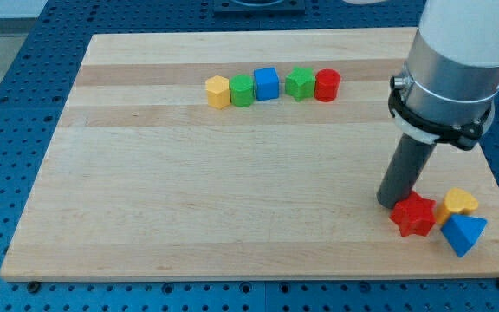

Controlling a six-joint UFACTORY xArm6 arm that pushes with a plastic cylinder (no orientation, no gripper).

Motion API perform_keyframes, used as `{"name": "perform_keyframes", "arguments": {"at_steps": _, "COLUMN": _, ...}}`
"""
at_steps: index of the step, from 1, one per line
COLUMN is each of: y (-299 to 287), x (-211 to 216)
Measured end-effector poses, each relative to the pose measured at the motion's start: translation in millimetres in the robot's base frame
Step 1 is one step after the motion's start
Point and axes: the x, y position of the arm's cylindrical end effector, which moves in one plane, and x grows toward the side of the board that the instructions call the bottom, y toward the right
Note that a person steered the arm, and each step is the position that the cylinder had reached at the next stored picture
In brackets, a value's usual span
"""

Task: Slide the yellow hexagon towards the right side of the board

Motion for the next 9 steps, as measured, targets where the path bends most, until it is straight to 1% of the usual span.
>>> {"name": "perform_keyframes", "arguments": {"at_steps": 2, "y": -2.1, "x": 8.6}}
{"name": "perform_keyframes", "arguments": {"at_steps": 3, "y": -13.0, "x": 5.4}}
{"name": "perform_keyframes", "arguments": {"at_steps": 4, "y": -65.4, "x": -27.4}}
{"name": "perform_keyframes", "arguments": {"at_steps": 6, "y": -191.0, "x": -101.0}}
{"name": "perform_keyframes", "arguments": {"at_steps": 7, "y": -246.7, "x": -129.7}}
{"name": "perform_keyframes", "arguments": {"at_steps": 8, "y": -287.2, "x": -150.5}}
{"name": "perform_keyframes", "arguments": {"at_steps": 9, "y": -304.4, "x": -179.4}}
